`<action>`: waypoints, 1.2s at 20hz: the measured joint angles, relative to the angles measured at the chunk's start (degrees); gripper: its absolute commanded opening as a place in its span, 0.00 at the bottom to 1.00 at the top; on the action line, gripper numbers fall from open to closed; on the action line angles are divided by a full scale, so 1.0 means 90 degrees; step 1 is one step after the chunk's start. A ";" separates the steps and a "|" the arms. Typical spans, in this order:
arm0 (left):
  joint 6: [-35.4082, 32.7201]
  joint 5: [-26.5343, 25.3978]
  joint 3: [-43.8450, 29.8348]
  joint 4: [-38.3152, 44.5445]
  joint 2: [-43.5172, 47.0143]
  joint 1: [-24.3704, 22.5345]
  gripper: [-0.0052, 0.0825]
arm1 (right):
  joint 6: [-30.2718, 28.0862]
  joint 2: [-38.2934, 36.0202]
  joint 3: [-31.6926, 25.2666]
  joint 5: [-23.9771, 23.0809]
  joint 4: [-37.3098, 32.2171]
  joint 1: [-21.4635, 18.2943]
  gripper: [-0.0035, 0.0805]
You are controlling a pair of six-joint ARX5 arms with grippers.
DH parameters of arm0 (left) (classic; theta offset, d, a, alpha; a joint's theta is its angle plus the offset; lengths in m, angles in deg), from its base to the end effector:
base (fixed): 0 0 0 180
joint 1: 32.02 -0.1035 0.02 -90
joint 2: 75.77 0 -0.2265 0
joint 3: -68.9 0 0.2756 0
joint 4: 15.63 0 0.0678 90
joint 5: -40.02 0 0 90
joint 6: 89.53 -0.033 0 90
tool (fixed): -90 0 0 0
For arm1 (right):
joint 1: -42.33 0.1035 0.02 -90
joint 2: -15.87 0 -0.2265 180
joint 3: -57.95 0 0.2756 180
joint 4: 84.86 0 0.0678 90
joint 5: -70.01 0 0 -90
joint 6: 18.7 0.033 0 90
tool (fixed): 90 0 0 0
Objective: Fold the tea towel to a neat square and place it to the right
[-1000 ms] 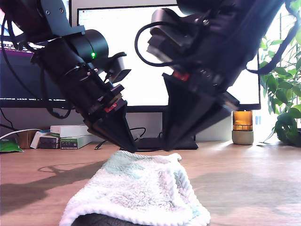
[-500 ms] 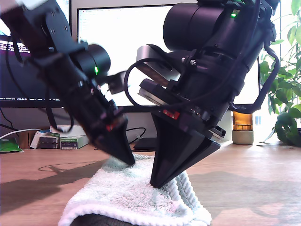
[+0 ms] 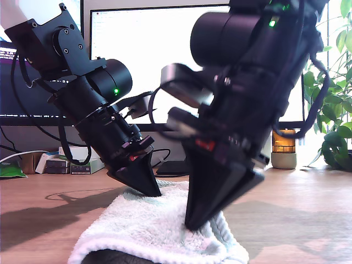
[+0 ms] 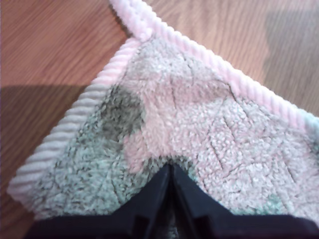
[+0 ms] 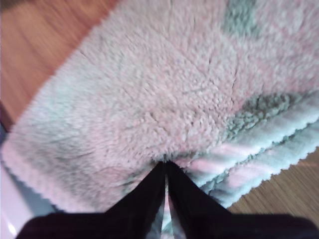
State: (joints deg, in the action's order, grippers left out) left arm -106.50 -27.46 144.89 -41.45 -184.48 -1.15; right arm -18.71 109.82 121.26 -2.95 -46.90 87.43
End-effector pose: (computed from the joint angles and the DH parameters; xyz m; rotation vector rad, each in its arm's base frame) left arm 0.3161 -0.2037 0.0852 0.3263 0.9222 -0.9984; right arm 0.2112 0.2257 0.0965 -0.3036 1.2142 0.9470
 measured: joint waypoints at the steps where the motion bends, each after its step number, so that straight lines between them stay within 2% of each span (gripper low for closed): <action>1: 0.0010 -0.0002 0.0000 0.0002 0.0000 0.0002 0.03 | 0.0019 0.0095 0.0000 0.0002 -0.0015 -0.0002 0.03; 6: 0.0036 -0.0185 0.0000 0.0024 -0.0002 0.0017 0.03 | 0.0238 0.0155 0.0066 -0.0092 0.0231 0.0000 0.03; 12: 0.0034 -0.0233 0.0000 0.0073 -0.0002 0.0019 0.03 | 0.1124 0.0141 0.0151 -0.0221 0.0619 0.0041 0.03; 15: 0.0034 -0.0330 0.0000 0.0114 -0.0002 0.0034 0.03 | 0.1307 0.0131 0.0151 -0.0158 0.0653 0.0041 0.03; 20: 0.0029 -0.0345 0.0000 0.0238 -0.0015 0.0044 0.03 | 0.1333 0.0083 0.0107 -0.0143 0.0551 0.0041 0.03; 24: 0.0029 -0.0238 0.0000 0.0102 0.0058 0.0041 0.03 | 0.1333 -0.0279 -0.0007 -0.0155 0.0636 0.0041 0.03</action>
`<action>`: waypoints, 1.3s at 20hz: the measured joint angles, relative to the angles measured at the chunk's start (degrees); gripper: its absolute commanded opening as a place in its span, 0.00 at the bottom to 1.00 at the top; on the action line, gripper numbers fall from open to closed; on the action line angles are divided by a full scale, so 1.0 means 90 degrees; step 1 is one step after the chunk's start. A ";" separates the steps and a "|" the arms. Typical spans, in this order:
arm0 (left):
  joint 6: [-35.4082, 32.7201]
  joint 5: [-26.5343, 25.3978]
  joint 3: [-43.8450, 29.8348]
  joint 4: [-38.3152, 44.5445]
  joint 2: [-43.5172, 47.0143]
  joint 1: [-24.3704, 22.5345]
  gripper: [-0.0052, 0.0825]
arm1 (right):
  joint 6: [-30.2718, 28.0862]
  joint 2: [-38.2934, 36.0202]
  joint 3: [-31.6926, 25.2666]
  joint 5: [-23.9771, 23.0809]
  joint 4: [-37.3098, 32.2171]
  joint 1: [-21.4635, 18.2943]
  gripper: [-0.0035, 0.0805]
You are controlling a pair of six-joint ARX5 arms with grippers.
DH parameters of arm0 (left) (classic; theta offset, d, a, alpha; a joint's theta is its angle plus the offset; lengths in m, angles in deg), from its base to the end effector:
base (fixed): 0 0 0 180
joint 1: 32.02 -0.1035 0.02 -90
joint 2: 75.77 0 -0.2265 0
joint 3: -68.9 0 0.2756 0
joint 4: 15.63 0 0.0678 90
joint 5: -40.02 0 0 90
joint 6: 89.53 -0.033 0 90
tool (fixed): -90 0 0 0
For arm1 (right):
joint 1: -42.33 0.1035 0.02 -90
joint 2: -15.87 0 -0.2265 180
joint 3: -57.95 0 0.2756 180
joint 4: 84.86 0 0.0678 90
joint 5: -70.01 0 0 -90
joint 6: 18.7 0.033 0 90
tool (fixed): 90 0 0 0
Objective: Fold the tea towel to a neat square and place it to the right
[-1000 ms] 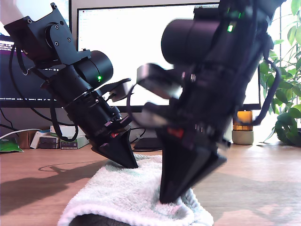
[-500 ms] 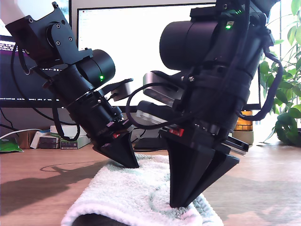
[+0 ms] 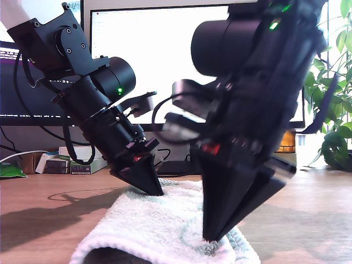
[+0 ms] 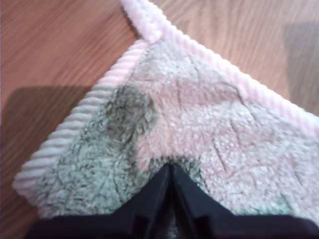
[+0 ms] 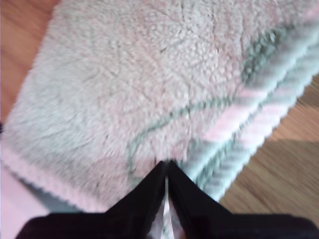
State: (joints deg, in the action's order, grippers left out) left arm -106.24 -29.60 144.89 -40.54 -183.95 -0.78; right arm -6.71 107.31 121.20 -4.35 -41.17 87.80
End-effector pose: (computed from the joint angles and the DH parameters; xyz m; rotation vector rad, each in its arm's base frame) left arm 0.3168 -0.2056 0.0890 0.3455 0.8985 -0.9686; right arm 0.2037 0.2198 0.1051 -0.1719 1.3474 0.7771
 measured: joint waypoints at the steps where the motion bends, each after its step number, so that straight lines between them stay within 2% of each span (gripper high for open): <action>1: -0.0002 0.0010 0.0000 -0.0063 0.0075 0.0000 0.03 | 0.0000 -0.0131 -0.0002 -0.0002 -0.0036 0.0000 0.03; 5: 0.0000 0.0012 0.0000 -0.0136 0.0680 -0.0017 0.03 | -0.0002 -0.0651 -0.0002 -0.0138 -0.0153 0.0002 0.03; 8: 0.0000 0.0017 0.0000 -0.0381 0.1175 -0.0017 0.03 | -0.0027 -0.0889 -0.0002 -0.0534 -0.0151 0.0002 0.03; 12: 0.0007 0.0029 0.0000 -0.0634 0.1530 -0.0017 0.03 | -0.0665 -0.1095 -0.0005 -0.0993 -0.0294 0.0002 0.03; 18: 0.0112 0.0107 -0.0083 -0.0597 0.2540 -0.0015 0.03 | -0.0993 -0.1613 -0.0029 -0.1540 -0.0787 0.0005 0.03; 21: 0.0177 0.0085 -0.0692 -0.0238 0.3206 -0.0015 0.03 | -0.1137 -0.2084 -0.0328 -0.1792 -0.1180 0.0005 0.03; 26: 0.0546 0.0007 -0.2458 0.0884 0.4252 -0.0015 0.03 | -0.1326 -0.2905 -0.1615 -0.1804 -0.2149 0.0010 0.03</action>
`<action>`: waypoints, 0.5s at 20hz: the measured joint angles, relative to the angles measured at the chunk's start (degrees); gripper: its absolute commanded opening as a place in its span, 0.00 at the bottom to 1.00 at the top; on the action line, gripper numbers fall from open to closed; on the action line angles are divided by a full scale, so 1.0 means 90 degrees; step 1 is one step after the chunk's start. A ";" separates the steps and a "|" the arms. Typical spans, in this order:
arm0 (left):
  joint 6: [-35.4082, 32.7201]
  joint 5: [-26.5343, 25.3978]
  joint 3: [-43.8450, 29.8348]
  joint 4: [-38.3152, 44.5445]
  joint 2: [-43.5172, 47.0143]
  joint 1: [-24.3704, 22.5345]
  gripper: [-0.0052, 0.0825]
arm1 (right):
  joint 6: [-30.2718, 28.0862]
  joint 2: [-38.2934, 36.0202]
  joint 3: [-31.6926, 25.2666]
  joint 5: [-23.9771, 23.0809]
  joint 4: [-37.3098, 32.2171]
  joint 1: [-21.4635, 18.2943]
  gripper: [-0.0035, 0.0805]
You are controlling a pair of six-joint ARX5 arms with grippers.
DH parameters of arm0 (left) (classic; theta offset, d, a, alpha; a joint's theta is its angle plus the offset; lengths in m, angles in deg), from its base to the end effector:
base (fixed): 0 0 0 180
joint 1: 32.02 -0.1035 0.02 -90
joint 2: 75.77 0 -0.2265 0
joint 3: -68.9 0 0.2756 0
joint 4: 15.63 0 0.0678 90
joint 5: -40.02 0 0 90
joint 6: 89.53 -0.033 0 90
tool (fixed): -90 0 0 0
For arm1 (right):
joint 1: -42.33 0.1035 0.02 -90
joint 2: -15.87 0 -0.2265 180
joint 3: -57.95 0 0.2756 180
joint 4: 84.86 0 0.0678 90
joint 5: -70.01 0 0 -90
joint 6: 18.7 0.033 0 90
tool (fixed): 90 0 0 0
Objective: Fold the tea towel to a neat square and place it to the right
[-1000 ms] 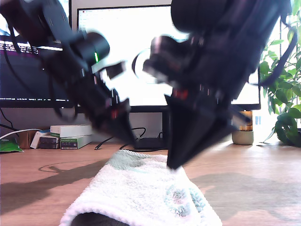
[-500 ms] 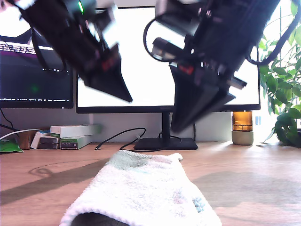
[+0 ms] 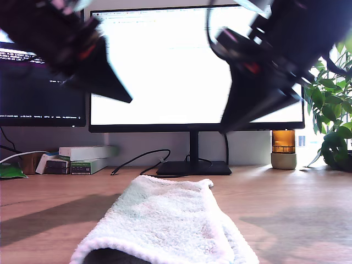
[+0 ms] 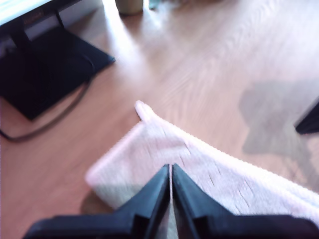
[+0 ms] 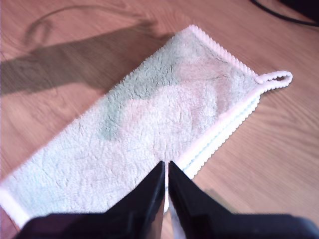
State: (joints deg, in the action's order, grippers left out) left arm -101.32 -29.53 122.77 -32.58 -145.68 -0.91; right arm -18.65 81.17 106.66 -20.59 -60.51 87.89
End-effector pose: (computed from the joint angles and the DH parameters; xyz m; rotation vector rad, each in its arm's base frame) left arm 0.2422 -0.1596 0.1863 0.2415 0.5010 -0.9329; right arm 0.1862 0.1894 0.1645 -0.2864 0.6742 0.7500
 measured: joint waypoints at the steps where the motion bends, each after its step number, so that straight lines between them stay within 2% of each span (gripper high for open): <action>1: 0.0119 0.0002 -0.0357 0.0172 0.0277 0.0000 0.03 | -0.0012 -0.0189 -0.0219 0.0002 -0.0126 0.0002 0.03; 7: 0.0731 0.0240 -0.1520 0.0495 0.1933 0.0068 0.03 | -0.0039 -0.1673 -0.1132 0.0238 -0.0270 0.0097 0.03; 10: 0.0988 0.0282 -0.2018 0.0464 0.2603 0.0442 0.03 | -0.0010 -0.2346 -0.1557 0.0282 -0.0119 0.0284 0.03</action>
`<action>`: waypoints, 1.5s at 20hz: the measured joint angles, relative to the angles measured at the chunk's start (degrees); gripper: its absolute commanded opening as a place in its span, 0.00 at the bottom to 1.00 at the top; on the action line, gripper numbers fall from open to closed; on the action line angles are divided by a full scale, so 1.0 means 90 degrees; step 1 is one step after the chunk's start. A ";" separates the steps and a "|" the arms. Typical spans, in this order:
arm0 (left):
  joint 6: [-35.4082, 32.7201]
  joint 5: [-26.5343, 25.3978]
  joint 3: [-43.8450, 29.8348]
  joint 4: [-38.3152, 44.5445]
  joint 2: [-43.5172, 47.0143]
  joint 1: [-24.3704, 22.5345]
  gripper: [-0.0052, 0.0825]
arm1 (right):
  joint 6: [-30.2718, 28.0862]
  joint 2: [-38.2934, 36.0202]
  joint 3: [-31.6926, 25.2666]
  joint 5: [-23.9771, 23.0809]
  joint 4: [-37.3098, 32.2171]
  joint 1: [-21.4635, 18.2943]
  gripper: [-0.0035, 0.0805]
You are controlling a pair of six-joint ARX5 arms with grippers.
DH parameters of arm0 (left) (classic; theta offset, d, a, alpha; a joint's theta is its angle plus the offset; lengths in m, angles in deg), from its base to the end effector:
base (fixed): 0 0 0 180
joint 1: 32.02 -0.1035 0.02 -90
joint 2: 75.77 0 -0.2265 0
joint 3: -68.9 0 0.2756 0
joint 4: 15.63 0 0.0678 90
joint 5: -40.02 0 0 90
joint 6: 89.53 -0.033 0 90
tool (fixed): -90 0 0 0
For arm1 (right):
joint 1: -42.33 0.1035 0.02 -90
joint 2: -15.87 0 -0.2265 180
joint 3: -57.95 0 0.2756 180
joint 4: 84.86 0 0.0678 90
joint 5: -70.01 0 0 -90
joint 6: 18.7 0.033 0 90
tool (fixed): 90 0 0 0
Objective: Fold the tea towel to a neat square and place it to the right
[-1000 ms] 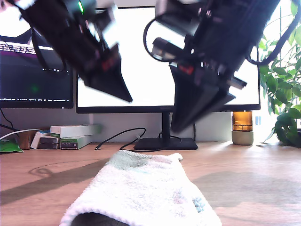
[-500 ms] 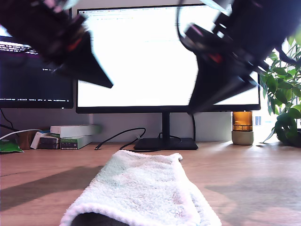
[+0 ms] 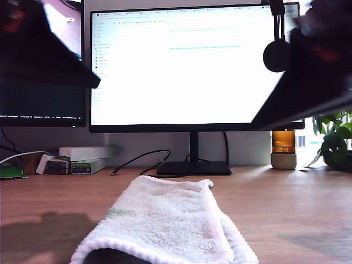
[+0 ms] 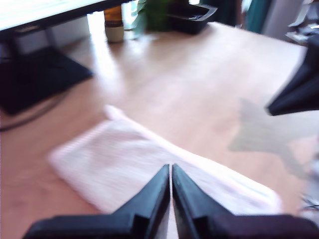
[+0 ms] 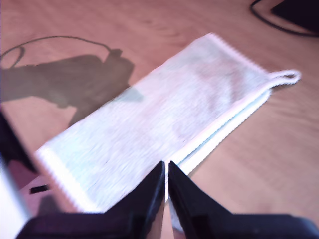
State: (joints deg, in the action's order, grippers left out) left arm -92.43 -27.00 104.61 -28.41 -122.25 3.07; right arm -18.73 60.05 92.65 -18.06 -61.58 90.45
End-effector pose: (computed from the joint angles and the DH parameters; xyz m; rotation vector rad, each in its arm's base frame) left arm 0.1765 -0.1398 0.1770 0.0908 0.4013 -1.0095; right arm 0.1421 0.1602 0.1614 -0.2319 0.5424 0.8491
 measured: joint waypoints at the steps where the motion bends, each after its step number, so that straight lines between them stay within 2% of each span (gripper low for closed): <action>1: 0.0104 -0.0051 -0.0192 -0.0019 0.0153 0.0151 0.03 | 0.0005 -0.0189 -0.0075 0.0005 0.0134 0.0083 0.03; 5: 0.0199 -0.0119 -0.0464 -0.0165 0.0316 0.0729 0.03 | 0.0002 -0.0301 -0.0114 0.0005 0.0160 0.0211 0.03; 7: 0.0044 -0.0216 -0.0459 -0.0202 0.0316 0.0979 0.04 | -0.0002 -0.0301 -0.0114 0.0002 0.0160 0.0211 0.03; 8: -0.0165 -0.0323 -0.0457 -0.0270 0.0316 0.1071 0.07 | -0.0002 -0.0301 -0.0114 -0.0036 0.0158 0.0211 0.03; 9: -0.0459 -0.0437 -0.0457 -0.0328 0.0313 0.1154 0.12 | -0.0029 -0.0301 -0.0114 -0.0083 0.0158 0.0209 0.03; 11: -0.1151 -0.0707 -0.0452 -0.0410 0.0265 0.1280 0.29 | -0.0301 -0.0301 -0.0114 -0.0102 0.0158 0.0206 0.03; 13: -0.2110 -0.0899 -0.0452 -0.0580 0.0134 0.1384 0.41 | -0.0510 -0.0301 -0.0114 -0.0100 0.0155 0.0206 0.03; 18: -0.5246 -0.1013 -0.0452 -0.1311 -0.0243 0.1685 0.49 | -0.0529 -0.0301 -0.0114 -0.0100 0.0095 0.0206 0.03; 20: -0.6127 -0.1022 -0.0452 -0.1430 -0.0430 0.1685 0.50 | -0.0529 -0.0301 -0.0114 -0.0097 0.0095 0.0206 0.07; 22: -0.6693 -0.1039 -0.0452 -0.1418 -0.0590 0.1685 0.59 | -0.0529 -0.0301 -0.0114 -0.0097 0.0097 0.0206 0.10; 26: -0.7669 -0.1146 -0.0452 -0.1338 -0.1183 0.1685 0.59 | -0.0529 -0.0301 -0.0114 -0.0097 0.0109 0.0206 0.10; 30: -0.8325 -0.1209 -0.0452 -0.0928 -0.1574 0.1685 0.59 | -0.0529 -0.0301 -0.0114 -0.0097 0.0165 0.0206 0.10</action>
State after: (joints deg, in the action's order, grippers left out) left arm -167.35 -37.88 100.54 -36.76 -136.41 18.24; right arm -23.50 57.34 91.62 -18.93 -60.10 92.31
